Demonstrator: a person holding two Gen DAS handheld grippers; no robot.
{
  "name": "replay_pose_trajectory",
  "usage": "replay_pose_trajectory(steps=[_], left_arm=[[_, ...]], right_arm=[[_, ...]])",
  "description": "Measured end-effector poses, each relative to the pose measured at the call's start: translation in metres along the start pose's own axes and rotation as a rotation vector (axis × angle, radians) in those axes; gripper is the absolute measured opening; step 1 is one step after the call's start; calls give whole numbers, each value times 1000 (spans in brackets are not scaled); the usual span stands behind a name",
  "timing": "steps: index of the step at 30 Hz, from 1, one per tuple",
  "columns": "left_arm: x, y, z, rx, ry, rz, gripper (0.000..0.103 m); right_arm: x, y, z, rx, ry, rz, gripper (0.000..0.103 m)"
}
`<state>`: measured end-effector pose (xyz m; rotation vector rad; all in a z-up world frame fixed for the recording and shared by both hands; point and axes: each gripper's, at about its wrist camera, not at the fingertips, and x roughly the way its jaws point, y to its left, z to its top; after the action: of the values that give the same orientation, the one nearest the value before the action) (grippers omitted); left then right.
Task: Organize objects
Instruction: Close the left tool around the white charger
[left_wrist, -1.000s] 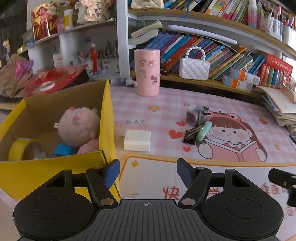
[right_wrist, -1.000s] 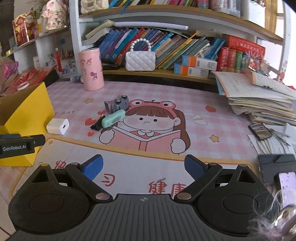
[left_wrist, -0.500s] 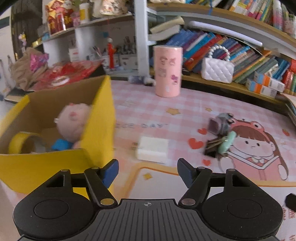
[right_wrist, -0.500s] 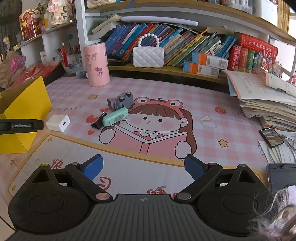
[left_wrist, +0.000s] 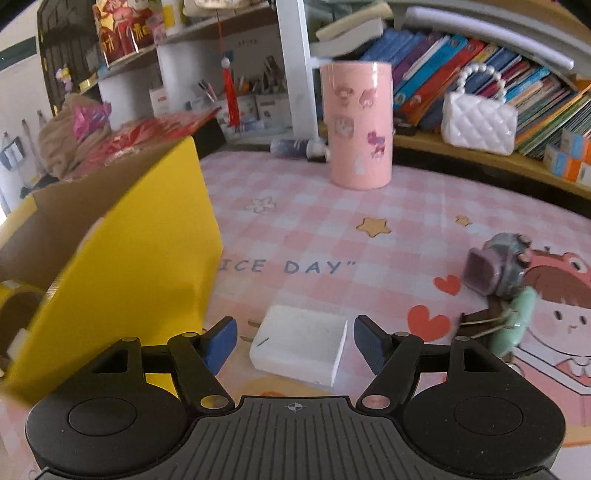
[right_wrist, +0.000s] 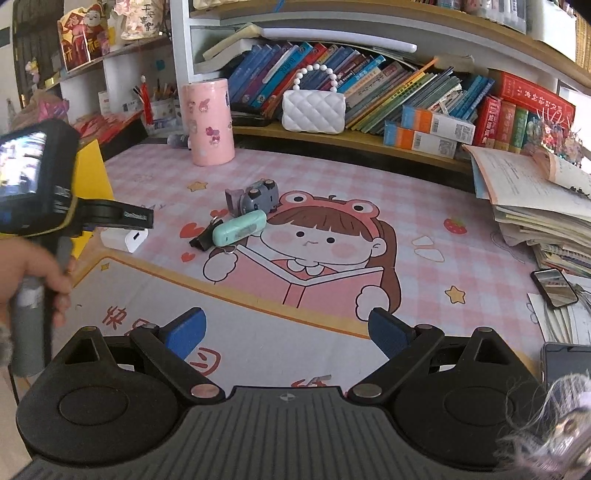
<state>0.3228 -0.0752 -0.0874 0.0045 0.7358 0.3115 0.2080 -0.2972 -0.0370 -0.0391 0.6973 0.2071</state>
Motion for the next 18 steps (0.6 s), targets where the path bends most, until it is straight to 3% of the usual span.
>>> replay_pose_trajectory(steps=[6,18], left_arm=[[14,-8,-3,59,-5,-1,83],[14,-4,-5,44,7,-38,83]], right_arm=[[5,-6,2,13,7,16,95],[21,0,15,0,-18,71,95]])
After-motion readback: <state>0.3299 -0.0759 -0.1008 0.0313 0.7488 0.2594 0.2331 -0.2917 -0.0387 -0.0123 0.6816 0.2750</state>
